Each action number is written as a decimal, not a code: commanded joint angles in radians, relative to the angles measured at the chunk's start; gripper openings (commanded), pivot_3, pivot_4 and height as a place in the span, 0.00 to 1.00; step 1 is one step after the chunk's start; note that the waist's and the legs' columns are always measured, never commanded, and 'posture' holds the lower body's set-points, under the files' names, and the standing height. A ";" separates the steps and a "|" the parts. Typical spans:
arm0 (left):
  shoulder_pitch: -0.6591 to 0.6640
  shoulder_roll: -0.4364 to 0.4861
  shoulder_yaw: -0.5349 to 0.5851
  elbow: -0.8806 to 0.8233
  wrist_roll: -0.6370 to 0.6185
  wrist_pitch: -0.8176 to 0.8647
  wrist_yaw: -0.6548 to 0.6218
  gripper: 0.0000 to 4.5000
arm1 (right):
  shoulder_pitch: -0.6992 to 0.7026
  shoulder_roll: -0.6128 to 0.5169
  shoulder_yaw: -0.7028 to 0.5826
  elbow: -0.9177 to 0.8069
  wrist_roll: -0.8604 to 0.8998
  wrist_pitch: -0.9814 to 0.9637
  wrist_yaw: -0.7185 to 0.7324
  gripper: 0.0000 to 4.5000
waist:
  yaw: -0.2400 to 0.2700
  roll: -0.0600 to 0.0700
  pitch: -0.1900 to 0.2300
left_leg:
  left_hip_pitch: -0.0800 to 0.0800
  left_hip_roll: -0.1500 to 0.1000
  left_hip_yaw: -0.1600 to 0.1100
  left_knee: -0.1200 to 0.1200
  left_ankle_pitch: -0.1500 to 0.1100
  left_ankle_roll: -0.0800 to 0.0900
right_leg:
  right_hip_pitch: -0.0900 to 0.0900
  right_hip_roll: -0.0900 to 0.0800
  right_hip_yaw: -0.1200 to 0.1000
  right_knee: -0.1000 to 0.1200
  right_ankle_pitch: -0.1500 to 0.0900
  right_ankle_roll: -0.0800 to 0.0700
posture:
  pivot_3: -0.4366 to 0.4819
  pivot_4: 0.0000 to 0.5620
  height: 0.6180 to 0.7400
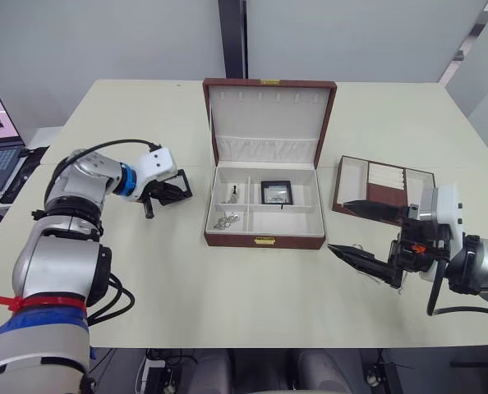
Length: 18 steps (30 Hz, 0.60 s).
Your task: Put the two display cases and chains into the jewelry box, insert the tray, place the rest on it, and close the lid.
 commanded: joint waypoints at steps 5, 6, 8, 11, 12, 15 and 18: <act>-0.065 0.063 0.052 -0.196 -0.090 0.096 -0.229 0.00 | 0.028 -0.034 -0.097 0.010 -0.008 -0.021 0.021 1.00 | 0.000 0.000 0.000 | 0.000 0.000 0.000 0.000 0.000 0.000 | 0.000 0.000 0.000 0.000 0.000 0.000 | 0.48 0.27 1.00; -0.064 0.069 0.050 -0.230 -0.096 0.117 -0.253 0.00 | 0.033 -0.037 -0.106 0.012 -0.009 -0.022 0.023 1.00 | 0.000 0.000 0.000 | 0.000 0.000 0.000 0.000 0.000 0.000 | 0.000 0.000 0.000 0.000 0.000 0.000 | 0.48 0.27 1.00; -0.062 0.079 0.038 -0.302 -0.120 0.167 -0.284 0.00 | 0.039 -0.041 -0.123 0.015 -0.010 -0.023 0.025 1.00 | 0.000 0.000 0.000 | 0.000 0.000 0.000 0.000 0.000 -0.001 | 0.000 0.000 0.000 0.000 0.000 0.000 | 0.48 0.27 1.00; -0.057 0.085 0.012 -0.404 -0.178 0.258 -0.292 0.00 | 0.048 -0.042 -0.141 0.016 -0.012 -0.025 0.026 1.00 | 0.000 0.000 0.000 | 0.000 0.001 0.000 0.000 0.000 0.000 | 0.000 0.001 0.001 0.000 0.000 0.000 | 0.48 0.27 1.00; -0.051 0.085 -0.002 -0.449 -0.207 0.297 -0.292 0.00 | 0.051 -0.042 -0.145 0.014 -0.013 -0.025 0.025 1.00 | 0.000 0.000 0.000 | 0.000 0.001 0.000 0.000 0.000 0.000 | 0.000 0.001 0.001 0.000 0.000 0.000 | 0.48 0.27 1.00; -0.020 0.088 -0.070 -0.620 -0.317 0.432 -0.292 0.00 | 0.067 -0.038 -0.158 0.007 -0.019 -0.025 0.021 1.00 | 0.000 0.000 0.000 | 0.000 0.001 0.000 0.000 0.000 0.000 | 0.000 0.001 0.001 0.000 0.000 0.000 | 0.48 0.27 1.00; -0.008 0.083 -0.117 -0.741 -0.391 0.529 -0.292 0.00 | 0.086 -0.033 -0.167 -0.002 -0.024 -0.027 0.014 1.00 | 0.000 0.000 0.000 | 0.000 0.001 0.000 0.000 0.001 -0.001 | 0.000 0.000 0.002 0.000 0.000 0.000 | 0.48 0.27 1.00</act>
